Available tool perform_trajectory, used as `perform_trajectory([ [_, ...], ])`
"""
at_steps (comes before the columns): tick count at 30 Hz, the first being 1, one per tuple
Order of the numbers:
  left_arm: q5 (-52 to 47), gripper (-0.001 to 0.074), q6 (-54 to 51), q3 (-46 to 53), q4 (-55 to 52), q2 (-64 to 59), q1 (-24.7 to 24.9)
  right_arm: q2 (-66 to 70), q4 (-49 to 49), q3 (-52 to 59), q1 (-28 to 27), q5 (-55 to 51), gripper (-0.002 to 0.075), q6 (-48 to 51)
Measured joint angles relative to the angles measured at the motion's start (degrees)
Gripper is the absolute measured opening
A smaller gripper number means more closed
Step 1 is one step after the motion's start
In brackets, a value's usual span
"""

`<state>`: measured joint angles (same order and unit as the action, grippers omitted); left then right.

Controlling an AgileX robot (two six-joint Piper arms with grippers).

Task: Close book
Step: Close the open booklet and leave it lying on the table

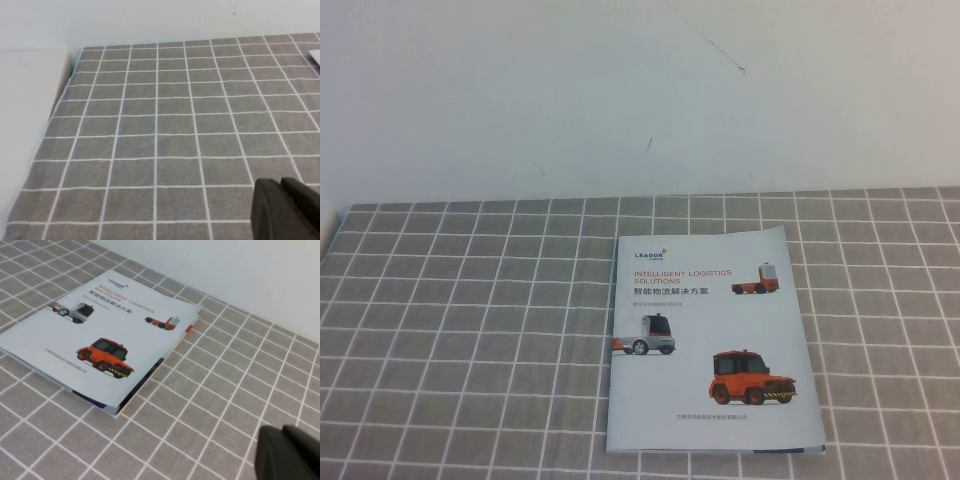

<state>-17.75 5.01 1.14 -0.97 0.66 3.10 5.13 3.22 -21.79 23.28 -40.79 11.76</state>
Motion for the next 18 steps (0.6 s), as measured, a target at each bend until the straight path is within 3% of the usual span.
perform_trajectory([
  [18, -0.4, -0.0003, -4.0, 0.0, 1.3, 0.0, -0.5, 0.0, -0.1, 0.0, 0.0, 0.0, -0.0003, 0.0],
])
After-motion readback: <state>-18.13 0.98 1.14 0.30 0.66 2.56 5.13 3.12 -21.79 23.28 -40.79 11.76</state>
